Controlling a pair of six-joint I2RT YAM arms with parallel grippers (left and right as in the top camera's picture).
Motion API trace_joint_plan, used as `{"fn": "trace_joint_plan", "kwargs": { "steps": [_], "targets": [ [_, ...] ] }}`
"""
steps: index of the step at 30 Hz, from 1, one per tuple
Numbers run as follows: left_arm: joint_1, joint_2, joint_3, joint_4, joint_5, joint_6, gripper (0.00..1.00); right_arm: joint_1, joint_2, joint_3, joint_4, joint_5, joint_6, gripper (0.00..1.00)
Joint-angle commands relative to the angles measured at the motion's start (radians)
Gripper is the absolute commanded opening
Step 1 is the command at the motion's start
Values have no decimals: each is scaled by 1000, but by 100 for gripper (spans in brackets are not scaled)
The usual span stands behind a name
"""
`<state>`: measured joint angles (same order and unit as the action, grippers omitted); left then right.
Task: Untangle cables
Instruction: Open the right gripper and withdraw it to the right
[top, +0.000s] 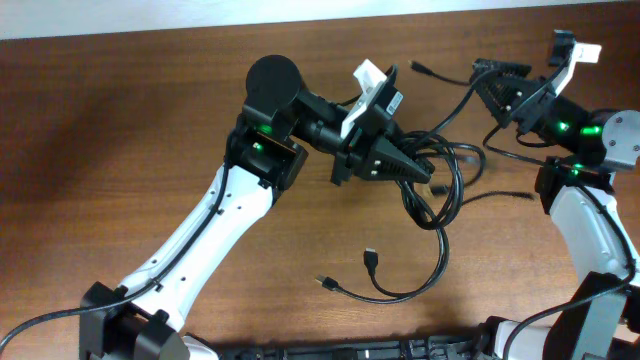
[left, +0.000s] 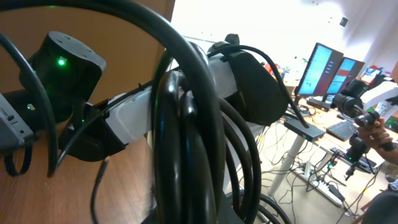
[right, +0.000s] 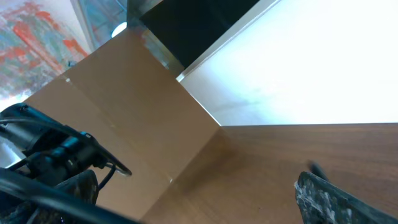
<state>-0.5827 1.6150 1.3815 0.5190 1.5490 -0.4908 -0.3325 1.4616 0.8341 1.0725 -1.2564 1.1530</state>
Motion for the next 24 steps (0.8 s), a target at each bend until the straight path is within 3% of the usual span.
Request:
{"fn": "trace_joint_plan", "kwargs": {
  "steps": [1, 9, 14, 17, 24],
  "targets": [
    [11, -9, 11, 8, 14, 5, 0, -2, 1, 8, 4, -48, 3, 99],
    [86, -9, 11, -20, -59, -48, 0, -2, 1, 8, 4, -188, 8, 99],
    [182, -9, 11, -294, -248, -47, 0, -2, 0, 8, 5, -213, 79, 98],
    [224, -9, 11, -429, -333, -25, 0, -2, -4, 8, 5, -181, 126, 98],
    [267, -9, 11, -470, -423, -1, 0, -2, -4, 8, -28, 34, 293, 98]
  ]
}}
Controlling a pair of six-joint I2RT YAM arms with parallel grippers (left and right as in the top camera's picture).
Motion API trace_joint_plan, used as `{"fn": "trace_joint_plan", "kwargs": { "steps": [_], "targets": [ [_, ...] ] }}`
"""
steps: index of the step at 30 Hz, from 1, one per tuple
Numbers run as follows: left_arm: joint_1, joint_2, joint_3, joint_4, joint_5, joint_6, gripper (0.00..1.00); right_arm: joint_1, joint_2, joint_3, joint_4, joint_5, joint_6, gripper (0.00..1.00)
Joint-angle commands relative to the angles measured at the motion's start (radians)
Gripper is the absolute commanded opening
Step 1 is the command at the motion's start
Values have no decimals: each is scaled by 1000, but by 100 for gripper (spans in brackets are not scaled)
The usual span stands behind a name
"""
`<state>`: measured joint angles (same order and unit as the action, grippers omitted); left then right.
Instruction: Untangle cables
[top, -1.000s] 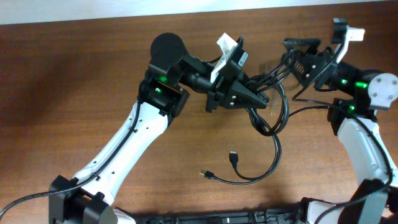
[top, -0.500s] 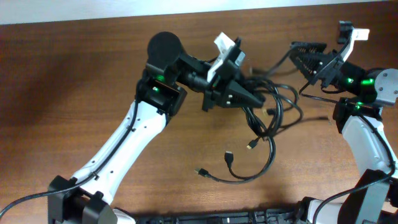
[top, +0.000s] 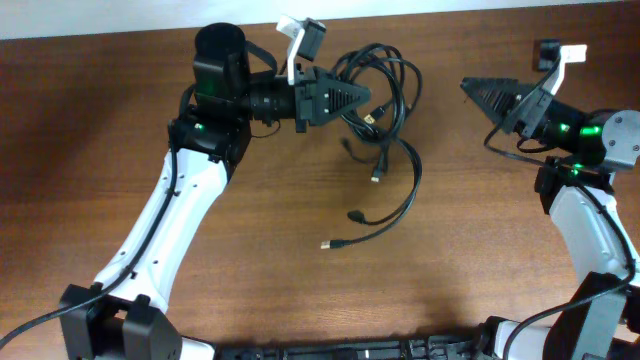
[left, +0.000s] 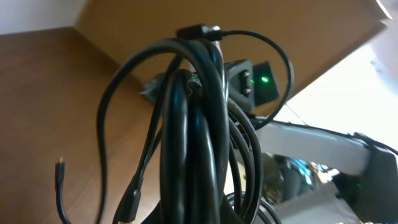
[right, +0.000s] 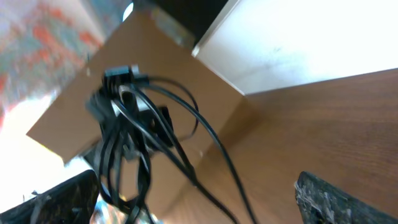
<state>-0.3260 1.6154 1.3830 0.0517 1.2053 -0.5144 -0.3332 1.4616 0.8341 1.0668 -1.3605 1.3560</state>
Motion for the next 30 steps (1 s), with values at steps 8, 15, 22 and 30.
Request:
{"fn": "trace_joint_plan", "kwargs": {
  "steps": [8, 15, 22, 30],
  "targets": [
    [10, -9, 9, -21, -168, 44, 0, -1, -4, 8, -531, 443, -277, 98],
    [10, -9, 9, -146, -335, 106, 0, 5, -38, 8, -955, 546, -591, 99],
    [10, -9, 9, -201, -402, 121, 0, 107, -217, 8, -1128, 735, -725, 98],
    [10, -9, 10, -344, -277, 319, 0, 249, -380, 10, -1283, 855, -781, 99]
  ]
}}
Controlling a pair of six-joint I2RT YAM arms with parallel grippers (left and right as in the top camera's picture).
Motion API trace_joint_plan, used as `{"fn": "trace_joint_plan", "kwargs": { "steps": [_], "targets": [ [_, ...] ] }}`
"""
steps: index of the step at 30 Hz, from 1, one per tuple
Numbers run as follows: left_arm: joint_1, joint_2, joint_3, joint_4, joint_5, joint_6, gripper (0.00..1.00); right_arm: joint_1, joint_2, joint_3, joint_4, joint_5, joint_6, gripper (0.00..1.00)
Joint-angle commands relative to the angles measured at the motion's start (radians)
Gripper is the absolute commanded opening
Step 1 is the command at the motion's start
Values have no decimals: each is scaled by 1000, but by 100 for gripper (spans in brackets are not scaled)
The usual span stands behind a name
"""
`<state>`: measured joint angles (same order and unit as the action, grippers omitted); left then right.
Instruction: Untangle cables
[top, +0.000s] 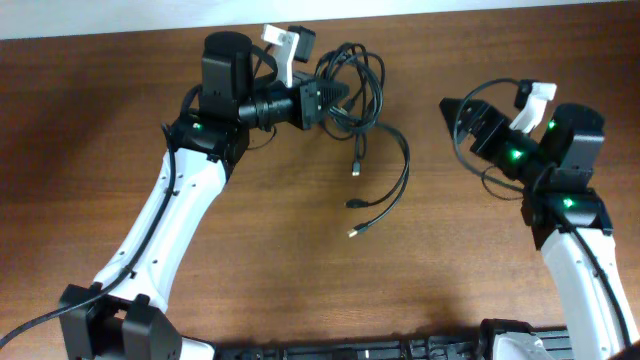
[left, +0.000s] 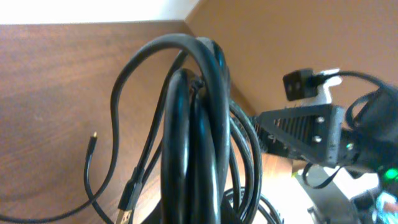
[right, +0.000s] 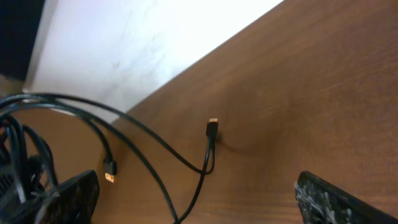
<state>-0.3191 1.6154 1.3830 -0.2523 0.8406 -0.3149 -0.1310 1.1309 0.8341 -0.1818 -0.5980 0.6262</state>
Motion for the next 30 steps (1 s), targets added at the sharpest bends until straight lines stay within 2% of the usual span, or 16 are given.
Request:
{"fn": "trace_joint_plan", "kwargs": {
  "steps": [1, 3, 5, 8, 13, 15, 17, 20, 25, 30],
  "targets": [
    [3, -9, 10, -74, 104, 156, 0, 67, -67, 13, -52, 114, -65, 98],
    [3, -9, 11, -128, 107, 213, 0, 102, -93, 20, -77, 141, -97, 98],
    [-5, -12, 22, -219, 106, 330, 0, 152, -128, 23, -77, 143, -159, 98],
    [-27, -23, 53, -328, 92, 475, 0, 200, -159, 23, -99, 145, -166, 98],
    [-109, -68, 152, -516, -211, 633, 0, 280, -166, 69, -238, 267, -186, 98],
    [-157, -85, 198, -544, -357, 641, 0, 326, -166, 124, -315, 326, -216, 98],
    [-185, -98, 224, -550, -420, 646, 0, 373, -166, 199, -407, 408, -260, 98],
    [-195, -111, 232, -549, -422, 665, 0, 435, -165, 309, -536, 491, -359, 98],
    [-196, -113, 232, -550, -417, 715, 0, 479, -166, 414, -666, 493, -531, 98],
    [-198, -130, 232, -558, -275, 868, 0, 480, -166, 427, -719, 409, -719, 98]
  ]
}}
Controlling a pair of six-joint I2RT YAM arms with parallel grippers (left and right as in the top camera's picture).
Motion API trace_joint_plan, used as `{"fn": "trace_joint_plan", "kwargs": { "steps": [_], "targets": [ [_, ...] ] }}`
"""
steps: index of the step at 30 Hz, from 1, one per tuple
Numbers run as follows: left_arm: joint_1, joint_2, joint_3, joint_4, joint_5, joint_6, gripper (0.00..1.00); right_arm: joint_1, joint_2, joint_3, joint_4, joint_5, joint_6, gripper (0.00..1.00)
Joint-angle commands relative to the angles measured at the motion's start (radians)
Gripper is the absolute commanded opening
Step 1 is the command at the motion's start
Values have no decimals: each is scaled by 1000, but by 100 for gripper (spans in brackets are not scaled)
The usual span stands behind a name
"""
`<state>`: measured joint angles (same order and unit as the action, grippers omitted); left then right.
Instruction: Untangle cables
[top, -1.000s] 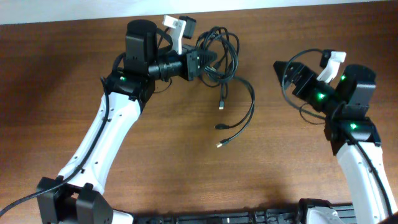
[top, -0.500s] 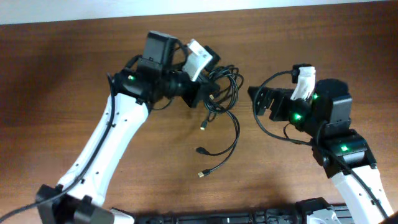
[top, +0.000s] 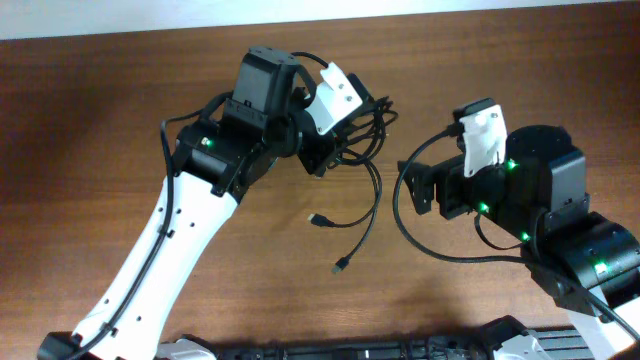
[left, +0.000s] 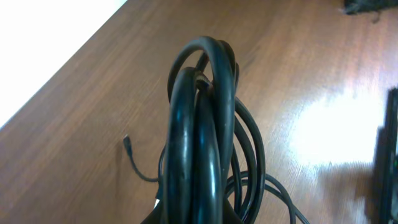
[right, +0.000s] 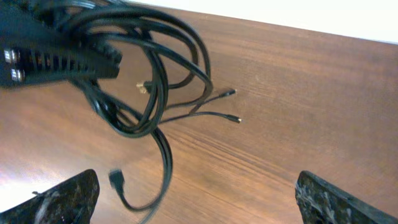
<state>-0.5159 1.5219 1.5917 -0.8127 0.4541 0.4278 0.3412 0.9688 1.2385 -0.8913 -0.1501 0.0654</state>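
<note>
A bundle of black cables (top: 358, 128) hangs off the table, and my left gripper (top: 335, 150) is shut on it. In the left wrist view the looped cables (left: 202, 118) rise straight out of the left gripper (left: 199, 214). Loose strands trail down to plug ends (top: 318, 220) (top: 340, 265) over the wood. My right gripper (top: 412, 186) faces the bundle from the right, a short way off. In the right wrist view the right gripper (right: 198, 205) stands wide open and holds nothing, with the bundle (right: 146, 68) ahead of it at upper left and a connector (right: 115, 178) dangling.
The brown wooden table (top: 90, 120) fills the view, with a white wall strip along its far edge (top: 120, 15). A black cable loop (top: 440, 252) curves beside the right arm's wrist. Two thin plug ends (right: 233, 92) (right: 238, 119) stick out behind the bundle.
My left gripper has carried the bundle from the table's far edge nearer and to the right. The right arm has swung left and now points its open gripper at the bundle.
First my left gripper held the bundle mid-table, with strands reaching towards the right gripper at the far right. Then the bundle was at the far edge, left of centre, apart from the open right gripper. Now both grippers are close together near the middle.
</note>
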Motion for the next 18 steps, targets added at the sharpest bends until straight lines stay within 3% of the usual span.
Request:
{"fn": "trace_joint_plan", "kwargs": {
  "steps": [1, 6, 11, 14, 18],
  "targets": [
    [-2, -42, 23, 2, 141, 154, 0, 8, -3, 23, -10, -53, -185, 98],
    [-2, -53, 23, -30, 217, 266, 0, 8, -3, 23, -10, -193, -394, 99],
    [-1, -53, 23, -93, 220, 360, 0, 8, -3, 23, -5, -198, -537, 96],
    [-1, -53, 23, -151, 218, 443, 0, 8, -3, 23, 18, -198, -556, 94],
    [-1, -55, 23, -160, 213, 449, 0, 8, -3, 23, 40, -207, -557, 94]
  ]
}}
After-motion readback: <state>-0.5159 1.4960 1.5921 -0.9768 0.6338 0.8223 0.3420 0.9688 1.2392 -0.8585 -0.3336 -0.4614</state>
